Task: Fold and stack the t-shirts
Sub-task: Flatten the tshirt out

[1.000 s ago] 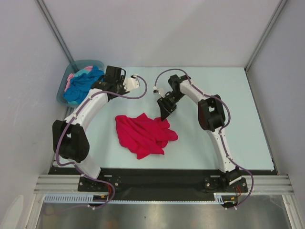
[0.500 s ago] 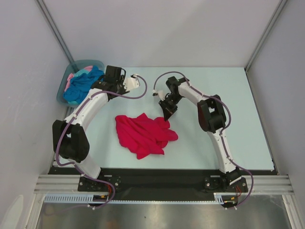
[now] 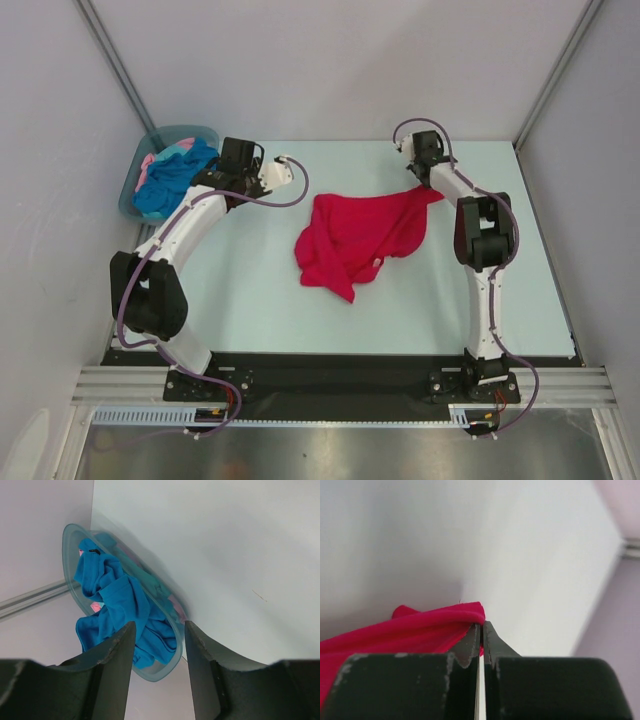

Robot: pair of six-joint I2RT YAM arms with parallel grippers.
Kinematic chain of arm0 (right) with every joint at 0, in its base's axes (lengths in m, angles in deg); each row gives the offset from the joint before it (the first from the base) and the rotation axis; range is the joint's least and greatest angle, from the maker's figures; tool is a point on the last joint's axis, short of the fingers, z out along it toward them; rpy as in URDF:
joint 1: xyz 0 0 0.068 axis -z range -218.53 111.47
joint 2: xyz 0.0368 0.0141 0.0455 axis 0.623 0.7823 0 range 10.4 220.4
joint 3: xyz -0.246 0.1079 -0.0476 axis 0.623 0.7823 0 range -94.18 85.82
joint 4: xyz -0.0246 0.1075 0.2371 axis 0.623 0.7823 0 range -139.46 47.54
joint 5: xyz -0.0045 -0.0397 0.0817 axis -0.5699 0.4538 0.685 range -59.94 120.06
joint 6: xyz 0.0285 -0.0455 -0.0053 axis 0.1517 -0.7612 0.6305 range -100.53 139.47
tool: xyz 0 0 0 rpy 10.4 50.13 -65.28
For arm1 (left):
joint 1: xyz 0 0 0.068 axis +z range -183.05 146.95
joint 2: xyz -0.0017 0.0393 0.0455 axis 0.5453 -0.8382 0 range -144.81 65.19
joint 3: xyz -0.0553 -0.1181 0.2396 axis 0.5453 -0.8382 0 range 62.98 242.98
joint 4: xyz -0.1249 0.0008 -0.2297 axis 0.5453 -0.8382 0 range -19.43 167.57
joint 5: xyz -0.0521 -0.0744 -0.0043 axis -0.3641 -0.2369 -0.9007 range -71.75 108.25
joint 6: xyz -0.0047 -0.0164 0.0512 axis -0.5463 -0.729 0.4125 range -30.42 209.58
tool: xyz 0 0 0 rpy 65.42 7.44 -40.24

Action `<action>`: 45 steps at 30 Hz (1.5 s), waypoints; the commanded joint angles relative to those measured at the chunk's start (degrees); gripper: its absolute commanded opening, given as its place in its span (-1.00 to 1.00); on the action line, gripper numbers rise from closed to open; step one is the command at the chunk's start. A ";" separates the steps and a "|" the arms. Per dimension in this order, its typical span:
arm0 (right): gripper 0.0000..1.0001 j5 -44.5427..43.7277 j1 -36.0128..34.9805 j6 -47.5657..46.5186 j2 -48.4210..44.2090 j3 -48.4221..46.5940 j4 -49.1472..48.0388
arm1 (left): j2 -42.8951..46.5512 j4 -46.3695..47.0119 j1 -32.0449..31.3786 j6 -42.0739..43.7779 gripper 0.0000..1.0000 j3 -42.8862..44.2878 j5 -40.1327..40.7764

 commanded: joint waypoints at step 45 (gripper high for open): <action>0.77 -1.96 -3.28 -5.20 -26.62 25.71 6.56 | -12.69 2.09 -12.09 7.47 0.11 3.27 -52.97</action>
